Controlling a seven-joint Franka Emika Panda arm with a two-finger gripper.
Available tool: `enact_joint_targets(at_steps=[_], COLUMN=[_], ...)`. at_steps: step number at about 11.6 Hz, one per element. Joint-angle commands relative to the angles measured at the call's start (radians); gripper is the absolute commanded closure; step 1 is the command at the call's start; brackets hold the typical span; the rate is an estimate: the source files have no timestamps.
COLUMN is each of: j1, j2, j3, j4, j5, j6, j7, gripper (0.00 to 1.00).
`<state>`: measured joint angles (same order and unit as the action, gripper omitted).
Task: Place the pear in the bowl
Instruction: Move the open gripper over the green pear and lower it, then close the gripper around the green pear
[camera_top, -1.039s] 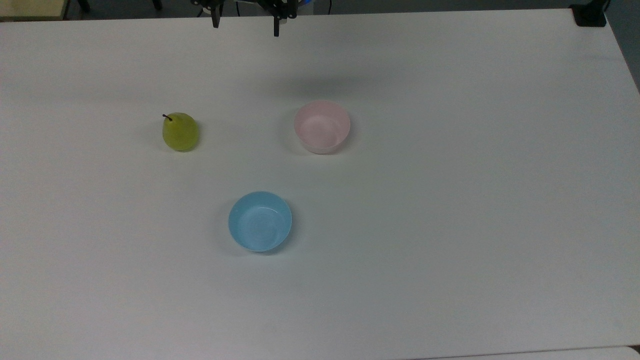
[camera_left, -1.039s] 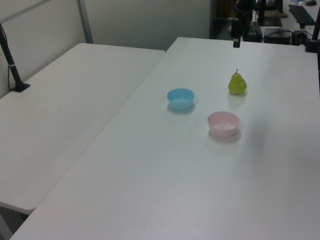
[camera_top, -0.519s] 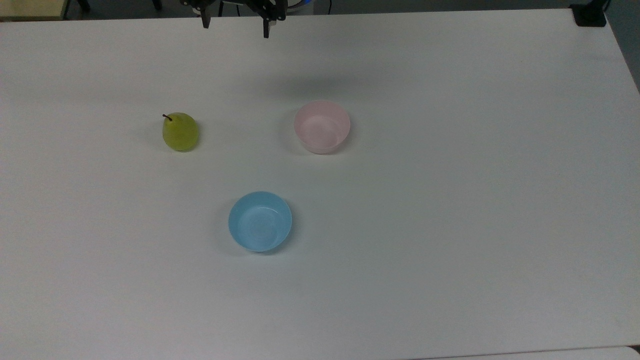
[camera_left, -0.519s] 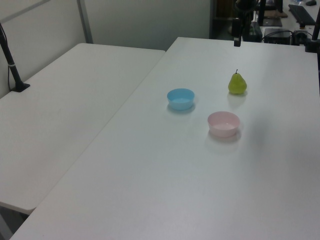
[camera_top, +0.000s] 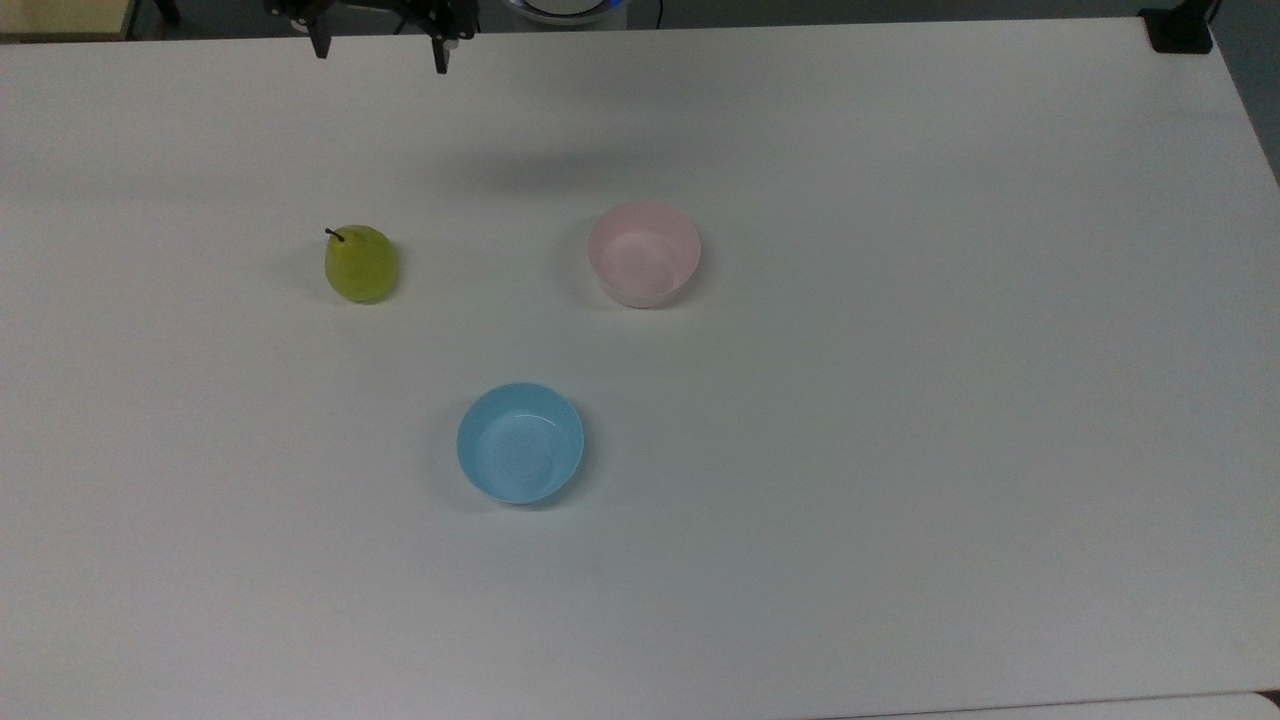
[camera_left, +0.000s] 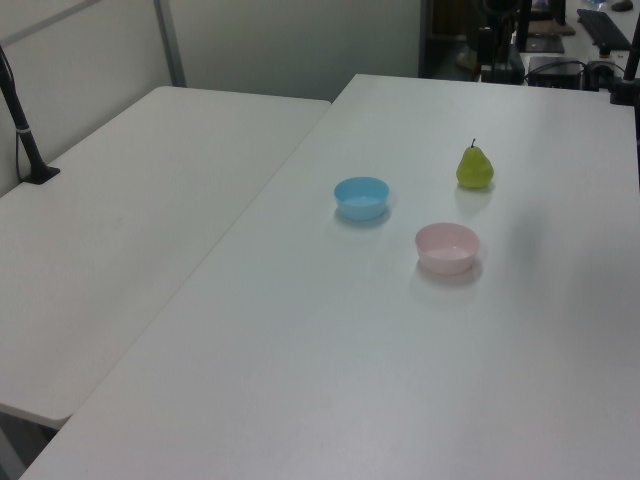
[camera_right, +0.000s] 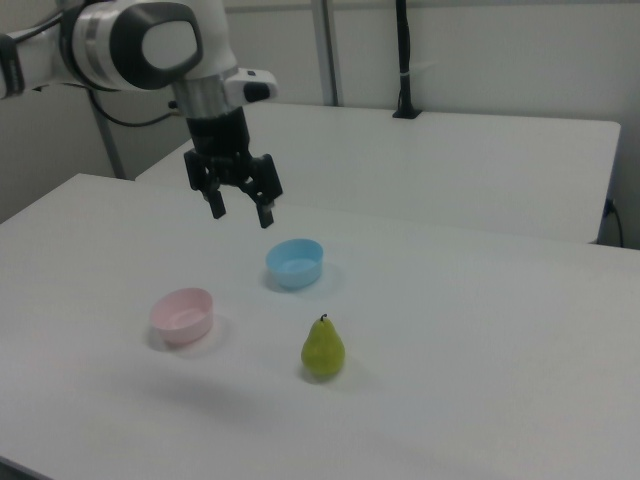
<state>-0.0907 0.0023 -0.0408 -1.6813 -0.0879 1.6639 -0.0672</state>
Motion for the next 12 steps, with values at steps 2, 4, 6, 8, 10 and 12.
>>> enact_joint_targets(at_steps=[2, 4, 6, 8, 10, 12], j1=[-0.072, -0.095, -0.098, -0.107, -0.107, -0.107], j2=[0.083, 0.119, 0.162, 0.202, 0.258, 0.3], j3=[-0.004, -0.004, -0.007, -0.007, -0.007, -0.007], j4=[-0.004, -0.047, -0.075, -0.116, -0.135, -0.136], j5=[0.014, 0.004, -0.021, -0.026, -0.039, -0.059], j6=[0.075, 0.149, 0.189, 0.253, 0.318, 0.352], j7=[-0.091, -0.109, -0.14, -0.143, -0.143, -0.143], gripper=[0.0, 0.0, 0.0, 0.0, 0.0, 0.0])
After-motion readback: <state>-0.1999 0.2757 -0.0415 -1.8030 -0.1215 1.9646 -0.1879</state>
